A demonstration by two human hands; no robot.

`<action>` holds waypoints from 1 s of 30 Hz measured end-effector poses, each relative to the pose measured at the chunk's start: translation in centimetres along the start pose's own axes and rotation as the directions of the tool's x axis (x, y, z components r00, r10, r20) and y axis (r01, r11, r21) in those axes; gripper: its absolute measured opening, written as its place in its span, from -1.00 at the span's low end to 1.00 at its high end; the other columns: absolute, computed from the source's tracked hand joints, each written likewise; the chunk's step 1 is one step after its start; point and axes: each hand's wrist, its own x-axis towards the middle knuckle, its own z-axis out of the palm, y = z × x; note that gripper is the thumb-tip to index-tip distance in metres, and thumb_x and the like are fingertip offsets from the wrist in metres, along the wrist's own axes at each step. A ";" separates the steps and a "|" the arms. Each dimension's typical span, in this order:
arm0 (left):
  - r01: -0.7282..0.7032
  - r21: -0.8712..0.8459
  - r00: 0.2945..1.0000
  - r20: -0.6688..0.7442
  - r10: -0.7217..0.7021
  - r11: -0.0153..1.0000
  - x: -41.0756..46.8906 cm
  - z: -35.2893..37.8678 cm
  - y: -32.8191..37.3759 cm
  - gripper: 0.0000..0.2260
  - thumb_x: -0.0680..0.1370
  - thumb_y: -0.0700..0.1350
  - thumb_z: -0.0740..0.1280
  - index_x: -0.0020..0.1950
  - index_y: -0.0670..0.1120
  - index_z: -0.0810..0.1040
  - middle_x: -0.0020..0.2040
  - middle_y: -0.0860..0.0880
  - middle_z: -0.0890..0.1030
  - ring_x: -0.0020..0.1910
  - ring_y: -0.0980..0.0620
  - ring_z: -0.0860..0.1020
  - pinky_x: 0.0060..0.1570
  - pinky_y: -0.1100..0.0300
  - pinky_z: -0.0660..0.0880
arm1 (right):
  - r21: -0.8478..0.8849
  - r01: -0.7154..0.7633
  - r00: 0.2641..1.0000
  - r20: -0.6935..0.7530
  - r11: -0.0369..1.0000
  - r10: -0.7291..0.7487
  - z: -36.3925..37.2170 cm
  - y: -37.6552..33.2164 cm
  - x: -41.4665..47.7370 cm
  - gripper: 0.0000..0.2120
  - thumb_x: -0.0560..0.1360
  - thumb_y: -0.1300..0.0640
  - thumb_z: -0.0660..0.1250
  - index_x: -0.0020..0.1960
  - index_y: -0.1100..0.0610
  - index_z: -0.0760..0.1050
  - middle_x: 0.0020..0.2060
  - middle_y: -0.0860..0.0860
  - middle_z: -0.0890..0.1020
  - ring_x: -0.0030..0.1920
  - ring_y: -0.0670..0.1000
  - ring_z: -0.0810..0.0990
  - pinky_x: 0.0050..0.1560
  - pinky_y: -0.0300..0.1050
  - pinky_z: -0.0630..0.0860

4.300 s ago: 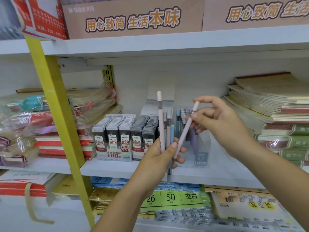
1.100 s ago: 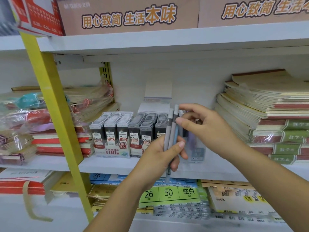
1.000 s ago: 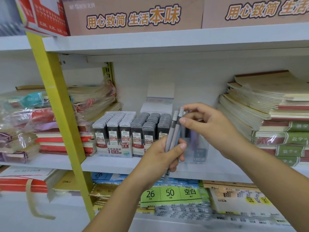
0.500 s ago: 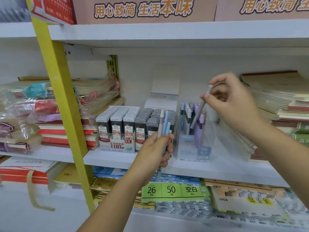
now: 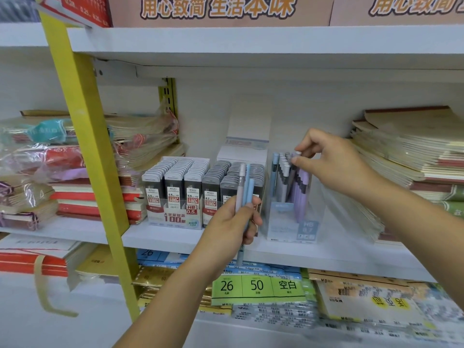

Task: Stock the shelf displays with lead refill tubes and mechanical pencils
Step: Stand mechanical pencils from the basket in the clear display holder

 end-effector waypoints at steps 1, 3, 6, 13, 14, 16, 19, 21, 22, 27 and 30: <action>-0.009 0.014 1.000 -0.002 0.009 1.000 0.0 0.0 -0.1 -0.79 0.71 -0.10 0.14 0.13 -0.01 0.57 -0.27 0.06 0.60 -0.40 0.14 0.43 -0.35 0.28 0.43 | 0.006 -0.006 1.000 0.008 1.000 0.006 -0.1 0.0 0.2 -0.79 0.42 0.13 0.49 -0.21 -0.03 0.45 -0.26 -0.10 0.61 -0.24 -0.24 0.55 -0.27 -0.44 0.37; -0.025 0.042 1.000 -0.007 0.026 0.999 -0.1 0.0 -0.2 -0.80 0.70 -0.08 0.16 0.10 0.02 0.59 -0.22 0.01 0.62 -0.36 0.13 0.47 -0.30 0.26 0.46 | -0.015 -0.010 1.000 0.026 1.000 0.011 -0.1 0.0 0.5 -0.80 0.41 0.13 0.49 -0.21 -0.03 0.47 -0.29 -0.12 0.60 -0.31 -0.31 0.52 -0.33 -0.48 0.33; -0.033 0.039 0.999 -0.005 0.033 0.999 0.0 0.0 -0.2 -0.81 0.70 -0.08 0.17 0.14 0.04 0.58 -0.15 0.03 0.68 -0.31 0.13 0.55 -0.24 0.28 0.52 | -0.054 -0.006 0.998 0.059 0.999 0.009 -0.1 0.0 0.8 -0.80 0.42 0.08 0.48 -0.23 -0.07 0.46 -0.26 -0.13 0.60 -0.22 -0.24 0.55 -0.30 -0.38 0.34; -0.007 -0.066 0.999 0.033 0.009 0.998 0.1 0.3 0.0 -0.83 0.70 -0.09 0.17 0.21 0.00 0.53 -0.07 0.01 0.72 -0.20 0.05 0.68 -0.12 0.18 0.64 | -0.137 0.000 0.997 0.073 0.991 0.010 -0.5 0.2 2.1 -0.90 0.49 0.07 0.42 -0.18 -0.06 0.53 -0.23 -0.15 0.61 0.00 0.01 0.51 -0.03 -0.08 0.44; -0.007 -0.071 0.999 0.036 0.010 0.997 0.1 0.3 0.0 -0.83 0.70 -0.09 0.17 0.22 0.00 0.53 -0.07 0.01 0.72 -0.19 0.04 0.68 -0.10 0.16 0.65 | -0.135 0.001 0.997 0.077 0.991 0.009 -0.5 0.2 2.3 -0.90 0.48 0.09 0.43 -0.18 -0.05 0.53 -0.21 -0.12 0.62 -0.06 -0.02 0.54 -0.08 -0.13 0.44; -0.007 -0.072 0.999 0.038 0.010 0.997 0.0 0.3 0.0 -0.82 0.70 -0.09 0.16 0.22 0.00 0.52 -0.07 0.00 0.72 -0.20 0.04 0.68 -0.10 0.16 0.65 | -0.135 0.007 0.997 0.072 0.991 0.003 -0.6 0.0 2.4 -0.91 0.48 0.11 0.43 -0.15 -0.02 0.54 -0.21 -0.10 0.62 -0.18 -0.14 0.54 -0.20 -0.31 0.39; -0.005 -0.074 0.999 0.038 0.008 0.997 0.0 0.2 0.0 -0.82 0.70 -0.08 0.16 0.23 0.01 0.52 -0.06 -0.01 0.72 -0.21 0.04 0.67 -0.13 0.18 0.63 | -0.112 0.005 0.998 0.059 0.994 0.002 -0.7 -0.1 2.2 -0.92 0.48 0.15 0.43 -0.13 0.00 0.55 -0.26 -0.17 0.57 -0.22 -0.26 0.50 -0.27 -0.53 0.33; -0.005 -0.073 0.999 0.032 0.007 0.997 0.1 0.1 0.0 -0.82 0.70 -0.08 0.16 0.23 0.01 0.52 -0.06 -0.01 0.72 -0.22 0.04 0.67 -0.15 0.19 0.62 | -0.110 0.009 0.998 0.058 0.994 -0.002 -0.8 -0.2 2.1 -0.92 0.48 0.17 0.43 -0.13 0.02 0.56 -0.27 -0.21 0.54 -0.23 -0.27 0.50 -0.28 -0.59 0.31; -0.005 -0.073 1.000 0.030 0.008 0.997 0.2 0.1 0.0 -0.82 0.70 -0.08 0.16 0.23 0.01 0.52 -0.06 -0.01 0.72 -0.22 0.05 0.66 -0.15 0.19 0.62 | -0.115 0.012 0.998 0.058 0.993 -0.005 -0.8 -0.3 2.1 -0.94 0.48 0.17 0.43 -0.12 0.03 0.57 -0.28 -0.22 0.53 -0.24 -0.27 0.49 -0.28 -0.59 0.30; -0.008 -0.069 1.000 0.030 0.010 0.998 0.3 0.1 -0.1 -0.82 0.70 -0.08 0.17 0.23 0.02 0.52 -0.07 0.00 0.72 -0.25 0.06 0.65 -0.17 0.21 0.61 | -0.157 0.033 0.998 0.060 0.987 -0.024 -0.7 -0.4 2.1 -0.97 0.48 0.15 0.42 -0.08 0.08 0.61 -0.29 -0.20 0.52 -0.24 -0.23 0.49 -0.28 -0.45 0.33; -0.005 -0.062 1.000 0.029 0.007 0.998 0.4 0.2 -0.1 -0.82 0.70 -0.08 0.16 0.23 0.03 0.52 -0.07 -0.01 0.72 -0.25 0.07 0.65 -0.19 0.23 0.60 | -0.214 0.046 0.994 0.104 0.976 -0.024 -0.3 0.0 1.8 -0.95 0.49 0.13 0.42 -0.08 0.09 0.62 -0.27 -0.17 0.50 -0.10 -0.06 0.47 -0.24 -0.38 0.28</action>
